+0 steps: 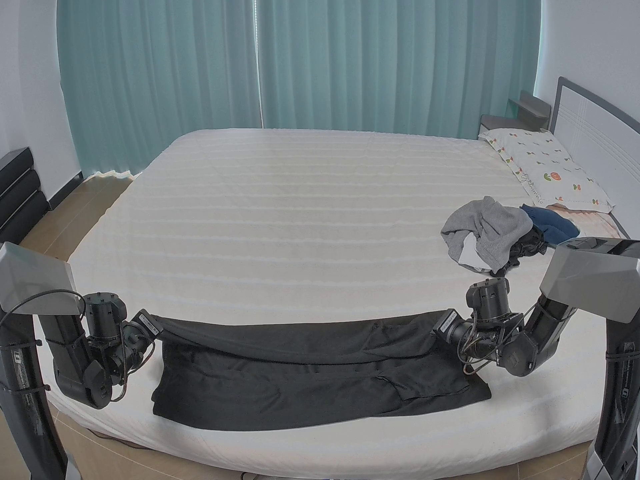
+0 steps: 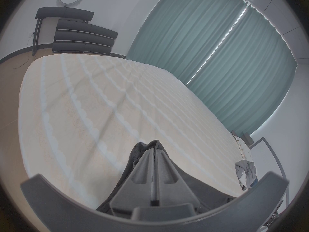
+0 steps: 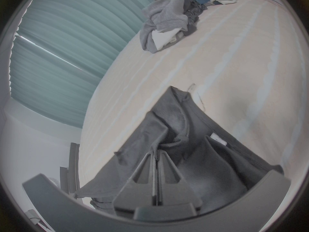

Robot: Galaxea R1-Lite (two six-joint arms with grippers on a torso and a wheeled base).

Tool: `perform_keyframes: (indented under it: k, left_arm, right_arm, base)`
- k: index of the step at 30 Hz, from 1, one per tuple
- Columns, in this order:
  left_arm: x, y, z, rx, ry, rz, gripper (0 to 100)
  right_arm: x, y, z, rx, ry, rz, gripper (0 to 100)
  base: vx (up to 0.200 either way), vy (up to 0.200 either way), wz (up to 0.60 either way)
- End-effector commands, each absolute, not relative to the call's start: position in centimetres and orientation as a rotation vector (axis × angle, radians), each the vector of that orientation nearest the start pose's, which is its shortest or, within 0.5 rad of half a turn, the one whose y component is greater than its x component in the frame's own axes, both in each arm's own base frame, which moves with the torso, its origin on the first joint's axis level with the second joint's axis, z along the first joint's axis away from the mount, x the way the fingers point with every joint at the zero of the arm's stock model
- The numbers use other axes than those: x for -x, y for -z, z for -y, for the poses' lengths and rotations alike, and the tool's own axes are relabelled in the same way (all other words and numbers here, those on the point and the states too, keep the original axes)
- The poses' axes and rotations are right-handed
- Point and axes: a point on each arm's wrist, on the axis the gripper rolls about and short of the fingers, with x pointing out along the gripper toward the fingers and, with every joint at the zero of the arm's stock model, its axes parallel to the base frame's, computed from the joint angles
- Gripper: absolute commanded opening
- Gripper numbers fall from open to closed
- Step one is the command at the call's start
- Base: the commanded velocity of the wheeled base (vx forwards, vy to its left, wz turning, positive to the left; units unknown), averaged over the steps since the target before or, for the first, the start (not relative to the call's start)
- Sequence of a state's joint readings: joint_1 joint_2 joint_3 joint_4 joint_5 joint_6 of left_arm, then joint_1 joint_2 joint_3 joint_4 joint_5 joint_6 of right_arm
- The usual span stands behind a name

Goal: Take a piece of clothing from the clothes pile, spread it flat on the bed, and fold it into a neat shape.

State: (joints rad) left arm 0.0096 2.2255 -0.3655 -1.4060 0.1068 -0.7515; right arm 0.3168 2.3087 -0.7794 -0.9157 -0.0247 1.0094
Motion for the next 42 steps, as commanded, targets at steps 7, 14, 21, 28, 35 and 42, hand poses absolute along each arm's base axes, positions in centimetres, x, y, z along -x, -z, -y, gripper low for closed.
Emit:
perform_keyframes:
  k: [7, 14, 21, 28, 35, 42]
  left_arm:
    - [-31.7, -2.5, -0.8, 0.850, -0.287, -0.235, 0]
    - [-30.0, -0.8, -0.8, 0.767, -0.291, -0.341, 0]
    - [-26.7, 0.5, -1.3, 0.611, -0.195, -0.466, 0]
    - [-26.0, 3.0, -1.2, 0.493, -0.199, -0.581, 0]
    - [-25.6, 3.1, -1.1, 0.486, -0.197, -0.601, 0]
    - [-24.8, 3.2, -0.9, 0.454, -0.187, -0.635, 0]
  right_arm:
    - [-36.3, -1.8, -9.7, -0.992, -0.034, -0.271, 0]
    - [-32.9, 1.0, -9.4, -0.880, -0.017, -0.445, 0]
    - [-31.1, 2.8, -8.9, -0.786, -0.031, -0.562, 0]
    - [-30.7, 4.5, -8.8, -0.717, -0.020, -0.615, 0]
    - [-30.6, 4.8, -8.8, -0.703, -0.020, -0.623, 0]
    - [-30.9, 4.7, -8.6, -0.707, -0.016, -0.613, 0]
  base:
    - [0.000, 0.000, 0.00]
    - [0.000, 0.000, 0.00]
    - [0.000, 0.000, 0.00]
    - [0.000, 0.000, 0.00]
    - [0.000, 0.000, 0.00]
    - [0.000, 0.000, 0.00]
